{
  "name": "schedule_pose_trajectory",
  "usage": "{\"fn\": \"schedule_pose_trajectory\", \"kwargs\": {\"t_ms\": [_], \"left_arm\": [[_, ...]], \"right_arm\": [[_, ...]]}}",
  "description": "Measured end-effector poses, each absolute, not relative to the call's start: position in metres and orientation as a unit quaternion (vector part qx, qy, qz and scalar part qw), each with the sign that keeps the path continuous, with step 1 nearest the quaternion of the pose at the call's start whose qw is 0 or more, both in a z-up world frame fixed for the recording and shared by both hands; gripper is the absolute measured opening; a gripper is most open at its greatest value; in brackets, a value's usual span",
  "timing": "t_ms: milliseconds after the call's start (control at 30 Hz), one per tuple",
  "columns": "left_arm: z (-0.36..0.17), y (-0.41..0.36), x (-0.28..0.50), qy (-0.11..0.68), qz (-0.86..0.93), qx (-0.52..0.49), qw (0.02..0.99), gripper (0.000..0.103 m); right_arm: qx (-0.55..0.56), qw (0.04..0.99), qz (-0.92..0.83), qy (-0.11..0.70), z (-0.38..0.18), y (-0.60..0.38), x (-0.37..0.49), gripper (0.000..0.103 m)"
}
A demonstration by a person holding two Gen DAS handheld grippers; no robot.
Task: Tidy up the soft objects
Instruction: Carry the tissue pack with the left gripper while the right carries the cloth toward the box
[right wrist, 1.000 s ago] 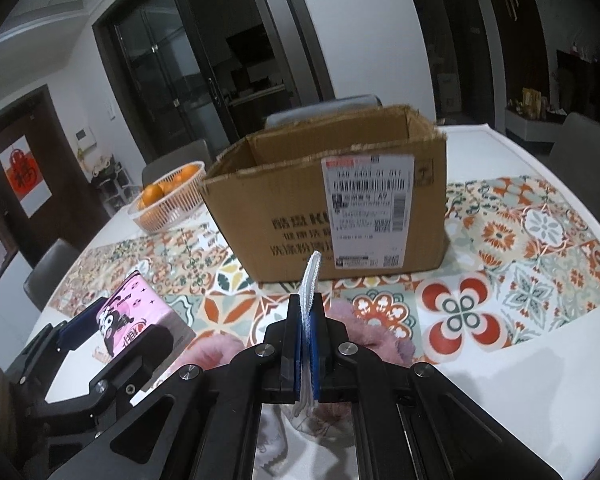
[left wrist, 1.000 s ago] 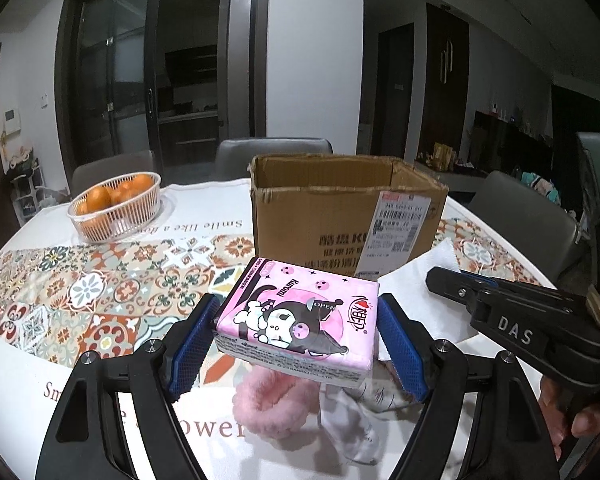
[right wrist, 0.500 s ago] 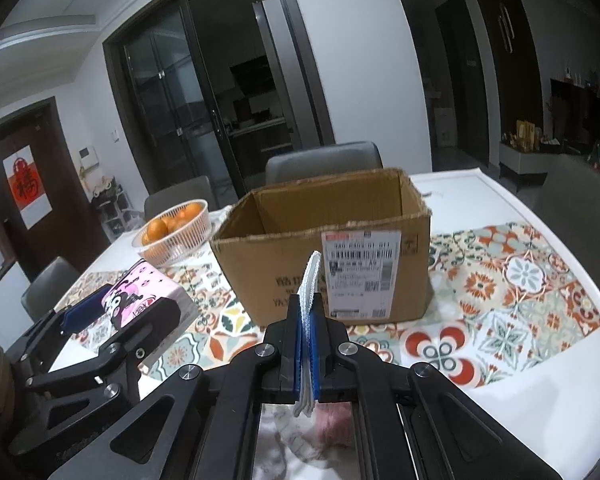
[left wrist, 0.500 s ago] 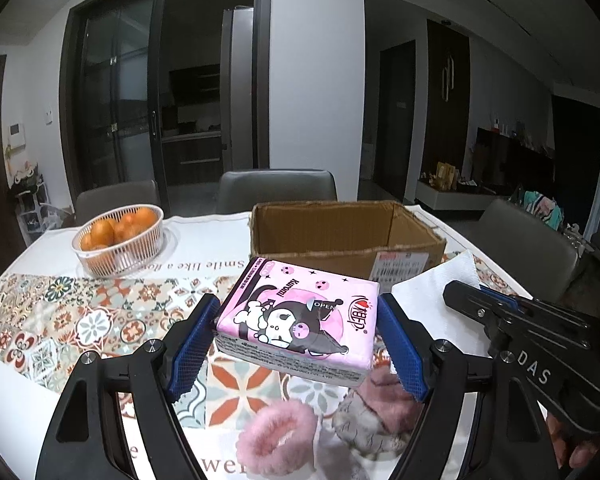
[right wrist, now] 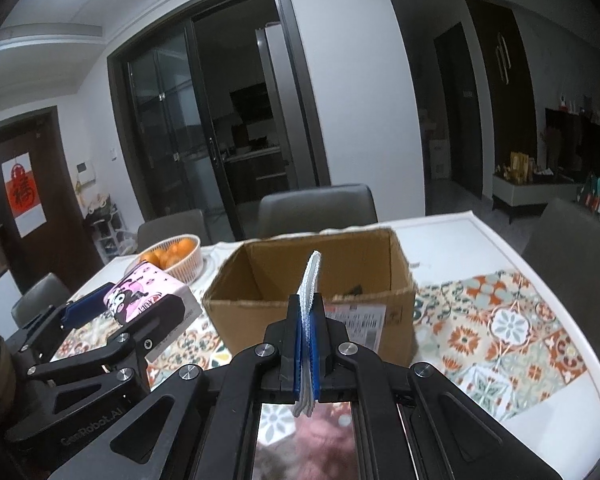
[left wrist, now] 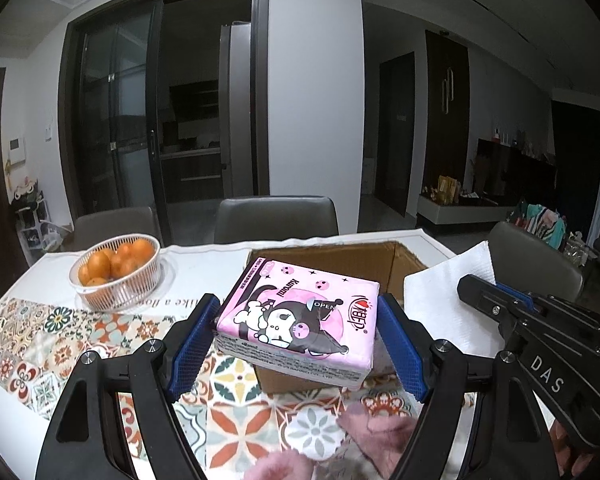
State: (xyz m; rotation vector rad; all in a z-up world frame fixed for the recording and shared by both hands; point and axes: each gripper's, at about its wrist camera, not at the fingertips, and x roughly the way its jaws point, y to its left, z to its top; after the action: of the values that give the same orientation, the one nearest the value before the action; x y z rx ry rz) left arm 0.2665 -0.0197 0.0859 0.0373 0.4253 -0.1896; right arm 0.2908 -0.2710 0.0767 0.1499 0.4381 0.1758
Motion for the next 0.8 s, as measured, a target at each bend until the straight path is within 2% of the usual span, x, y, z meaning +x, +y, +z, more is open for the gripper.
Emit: {"fn": "schedule_pose_trajectory", "kwargs": {"t_ms": [433,800], "left_arm": [[0.109,-0.022,0.310,0.193,-0.083,0.007,0.978,0.079],[0.100,-0.034,0.355,0.215,-0.068,0.005,0.974,0.079]], "right_arm": [[0.048,0.978,0.077,0.187,0.101,-0.269,0.326,0.004],[0.030,0.981,0.065,0.179,0.099,-0.272,0.360,0.004]]}}
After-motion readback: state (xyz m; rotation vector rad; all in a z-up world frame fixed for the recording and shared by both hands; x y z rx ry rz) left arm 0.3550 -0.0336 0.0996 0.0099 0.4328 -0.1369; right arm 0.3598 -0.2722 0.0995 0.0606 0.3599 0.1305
